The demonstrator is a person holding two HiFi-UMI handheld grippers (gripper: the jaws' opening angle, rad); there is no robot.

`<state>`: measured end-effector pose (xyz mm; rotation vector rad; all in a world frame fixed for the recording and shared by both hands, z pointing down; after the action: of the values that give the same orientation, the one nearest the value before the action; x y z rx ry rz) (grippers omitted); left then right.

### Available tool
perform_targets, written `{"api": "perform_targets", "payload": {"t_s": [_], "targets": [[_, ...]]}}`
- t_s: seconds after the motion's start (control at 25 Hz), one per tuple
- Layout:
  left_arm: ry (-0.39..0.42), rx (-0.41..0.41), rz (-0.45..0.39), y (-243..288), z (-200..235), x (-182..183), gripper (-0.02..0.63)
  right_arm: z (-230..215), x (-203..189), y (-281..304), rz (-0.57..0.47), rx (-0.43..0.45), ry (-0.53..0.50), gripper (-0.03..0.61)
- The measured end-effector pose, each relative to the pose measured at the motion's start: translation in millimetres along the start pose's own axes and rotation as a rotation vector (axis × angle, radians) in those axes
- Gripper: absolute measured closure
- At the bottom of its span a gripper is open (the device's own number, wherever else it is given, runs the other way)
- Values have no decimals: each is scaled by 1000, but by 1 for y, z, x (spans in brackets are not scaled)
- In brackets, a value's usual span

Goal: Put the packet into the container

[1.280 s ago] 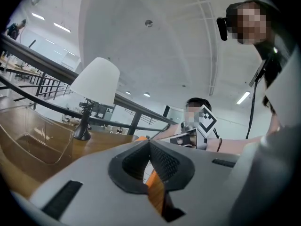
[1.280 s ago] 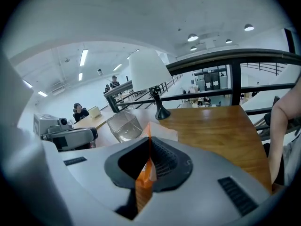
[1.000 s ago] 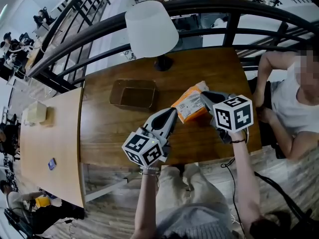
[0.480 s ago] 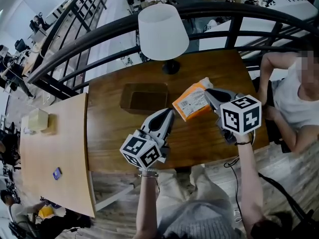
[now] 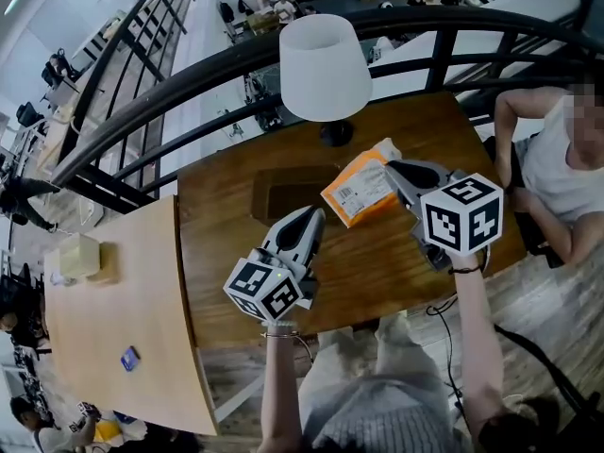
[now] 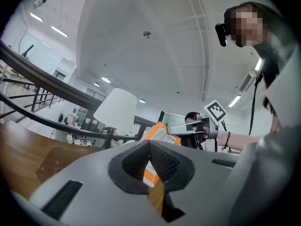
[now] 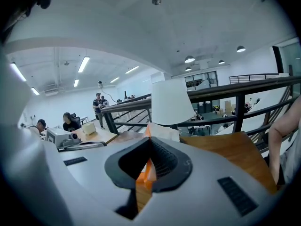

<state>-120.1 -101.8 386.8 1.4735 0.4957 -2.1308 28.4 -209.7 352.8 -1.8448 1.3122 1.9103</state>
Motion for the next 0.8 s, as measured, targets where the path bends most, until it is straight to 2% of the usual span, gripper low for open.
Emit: {"api": "perform_targets", "payload": {"t_s": [0.48, 0.8], "targets": [[31, -72, 48, -53, 39, 20, 608, 62, 2, 32, -22, -49, 36, 560], [30, -12, 38, -65, 48, 36, 609, 77, 16, 50, -13, -16, 61, 560]]}}
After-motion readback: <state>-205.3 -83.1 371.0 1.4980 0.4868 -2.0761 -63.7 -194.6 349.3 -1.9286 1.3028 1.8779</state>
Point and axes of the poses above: the fingertips, and each gripper's own axes: y forward along the fingers, z to its left, x out of its top, the point moved 4 cm from there along -y, backward along the fingers, and after that the axes turned 13 degrees about -x, right-handed, at the moved point
